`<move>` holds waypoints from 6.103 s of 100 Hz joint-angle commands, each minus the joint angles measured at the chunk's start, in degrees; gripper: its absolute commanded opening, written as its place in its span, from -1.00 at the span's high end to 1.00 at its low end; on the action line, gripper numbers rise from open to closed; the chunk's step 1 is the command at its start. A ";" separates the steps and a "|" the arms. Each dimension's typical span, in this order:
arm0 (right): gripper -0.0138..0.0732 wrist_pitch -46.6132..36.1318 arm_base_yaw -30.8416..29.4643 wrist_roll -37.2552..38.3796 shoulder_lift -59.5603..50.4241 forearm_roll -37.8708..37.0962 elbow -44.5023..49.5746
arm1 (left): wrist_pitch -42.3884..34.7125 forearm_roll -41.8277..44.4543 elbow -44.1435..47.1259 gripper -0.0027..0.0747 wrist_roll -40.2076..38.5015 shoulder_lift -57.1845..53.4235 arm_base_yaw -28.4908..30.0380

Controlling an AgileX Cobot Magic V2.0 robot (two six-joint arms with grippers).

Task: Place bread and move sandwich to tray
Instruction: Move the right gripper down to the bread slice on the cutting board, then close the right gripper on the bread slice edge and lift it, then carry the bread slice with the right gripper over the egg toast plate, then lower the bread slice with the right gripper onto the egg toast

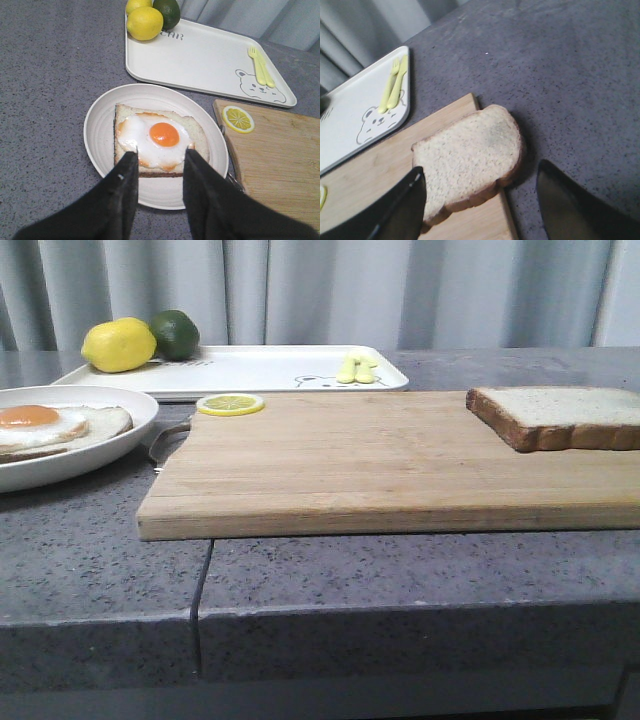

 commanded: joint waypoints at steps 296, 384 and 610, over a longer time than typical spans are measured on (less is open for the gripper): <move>0.82 -22.17 9.04 6.53 17.56 13.20 -11.21 | -4.04 -1.45 -1.99 0.38 -0.26 0.67 -0.42; 0.82 -43.67 48.55 2.44 51.58 30.05 -38.13 | -3.82 -1.45 -1.99 0.38 -0.26 0.67 -0.42; -0.19 -50.10 56.16 -22.52 65.34 49.32 -48.02 | -3.27 -3.21 -1.99 0.38 -0.26 0.47 -1.80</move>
